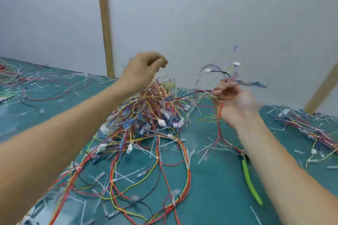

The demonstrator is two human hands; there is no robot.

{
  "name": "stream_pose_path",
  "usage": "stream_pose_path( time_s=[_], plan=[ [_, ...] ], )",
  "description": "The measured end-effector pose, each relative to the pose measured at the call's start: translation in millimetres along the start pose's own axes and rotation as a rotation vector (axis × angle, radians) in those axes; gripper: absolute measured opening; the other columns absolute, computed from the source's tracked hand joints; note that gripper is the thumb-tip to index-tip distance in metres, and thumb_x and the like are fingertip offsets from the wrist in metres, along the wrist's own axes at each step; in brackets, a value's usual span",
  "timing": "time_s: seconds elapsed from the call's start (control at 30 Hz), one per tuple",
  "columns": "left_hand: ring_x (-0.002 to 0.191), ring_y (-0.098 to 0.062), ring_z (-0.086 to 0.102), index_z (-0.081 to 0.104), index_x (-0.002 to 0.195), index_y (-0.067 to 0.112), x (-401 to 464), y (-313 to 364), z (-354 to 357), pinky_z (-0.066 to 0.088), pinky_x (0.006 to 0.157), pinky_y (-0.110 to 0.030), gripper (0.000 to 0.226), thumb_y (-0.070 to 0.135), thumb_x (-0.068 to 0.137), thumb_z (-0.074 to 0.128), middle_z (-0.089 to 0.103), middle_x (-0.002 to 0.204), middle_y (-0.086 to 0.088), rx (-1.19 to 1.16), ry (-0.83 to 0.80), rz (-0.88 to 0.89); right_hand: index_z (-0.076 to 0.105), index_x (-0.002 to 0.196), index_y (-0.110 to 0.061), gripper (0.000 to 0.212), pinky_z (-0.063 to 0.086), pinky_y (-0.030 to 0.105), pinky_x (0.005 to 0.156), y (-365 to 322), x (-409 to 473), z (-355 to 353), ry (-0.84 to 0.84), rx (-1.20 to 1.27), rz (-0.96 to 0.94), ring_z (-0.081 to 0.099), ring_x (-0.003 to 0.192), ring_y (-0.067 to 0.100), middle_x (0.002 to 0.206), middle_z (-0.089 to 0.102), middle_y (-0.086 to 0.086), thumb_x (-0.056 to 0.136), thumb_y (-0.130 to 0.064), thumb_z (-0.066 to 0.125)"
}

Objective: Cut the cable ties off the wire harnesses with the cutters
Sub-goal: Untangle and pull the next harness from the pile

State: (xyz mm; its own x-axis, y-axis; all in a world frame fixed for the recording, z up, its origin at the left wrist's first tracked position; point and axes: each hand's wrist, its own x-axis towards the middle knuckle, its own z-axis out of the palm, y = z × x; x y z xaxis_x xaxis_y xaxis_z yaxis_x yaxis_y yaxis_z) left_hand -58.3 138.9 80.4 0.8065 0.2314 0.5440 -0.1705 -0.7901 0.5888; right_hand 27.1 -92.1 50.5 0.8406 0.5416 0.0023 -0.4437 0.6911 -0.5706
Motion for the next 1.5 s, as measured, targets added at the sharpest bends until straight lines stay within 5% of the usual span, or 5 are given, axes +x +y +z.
stream_pose_path(
  time_s=[0.43, 0.7, 0.93, 1.33, 1.5],
  plan=[
    [0.118, -0.027, 0.053, 0.062, 0.120, 0.024, -24.2, -21.6, -24.2, 0.041, 0.096, -0.041, 0.035, 0.020, 0.087, 0.055, 0.061, 0.123, -0.003, 1.087, -0.214, -0.075, 0.058, 0.066, -0.015, 0.013, 0.033, 0.011, 0.044, -105.2, -23.2, -10.1, -0.053, -0.060, -0.268, 0.046, 0.048, 0.003, 0.058, 0.046, -0.008, 0.070, -0.011, 0.047],
    [0.136, -0.023, 0.045, 0.038, 0.149, 0.032, -71.7, 26.7, 88.8, 0.038, 0.109, -0.040, 0.062, 0.062, 0.095, 0.044, 0.043, 0.150, 0.000, 0.802, -0.645, 0.415, 0.046, 0.075, -0.017, 0.015, 0.036, 0.011, 0.040, -113.0, -21.6, -71.0, 0.293, -0.150, -0.218, 0.046, 0.042, 0.004, 0.051, 0.046, -0.007, 0.065, -0.007, 0.043],
    [0.149, -0.020, 0.029, 0.020, 0.159, 0.023, -66.2, -9.6, 105.2, 0.026, 0.119, -0.049, 0.116, 0.099, 0.072, 0.016, 0.026, 0.165, 0.000, 0.893, -0.816, 0.128, 0.045, 0.083, -0.011, 0.026, 0.034, 0.017, 0.036, -92.8, -14.3, -139.6, 0.487, -0.180, -0.105, 0.042, 0.043, 0.008, 0.059, 0.039, -0.002, 0.098, -0.002, 0.026],
    [0.140, -0.014, 0.040, 0.030, 0.155, 0.029, -35.3, -20.0, 39.4, 0.034, 0.114, -0.026, 0.076, 0.037, 0.089, 0.065, 0.035, 0.159, 0.005, 0.863, -1.068, -0.102, 0.043, 0.075, -0.014, 0.016, 0.029, 0.012, 0.036, -148.4, -14.7, -134.7, 0.338, -0.091, -0.148, 0.039, 0.038, 0.006, 0.050, 0.041, -0.004, 0.065, -0.003, 0.038],
    [0.133, -0.015, 0.051, 0.041, 0.148, 0.039, -26.8, 60.6, 93.8, 0.042, 0.108, -0.030, 0.058, 0.033, 0.092, 0.055, 0.051, 0.148, 0.012, 0.784, -0.654, 0.150, 0.048, 0.075, -0.012, 0.012, 0.029, 0.012, 0.033, -127.3, -15.9, -90.8, 0.204, -0.100, -0.084, 0.040, 0.039, 0.005, 0.054, 0.042, -0.004, 0.074, -0.003, 0.041]
  ],
)
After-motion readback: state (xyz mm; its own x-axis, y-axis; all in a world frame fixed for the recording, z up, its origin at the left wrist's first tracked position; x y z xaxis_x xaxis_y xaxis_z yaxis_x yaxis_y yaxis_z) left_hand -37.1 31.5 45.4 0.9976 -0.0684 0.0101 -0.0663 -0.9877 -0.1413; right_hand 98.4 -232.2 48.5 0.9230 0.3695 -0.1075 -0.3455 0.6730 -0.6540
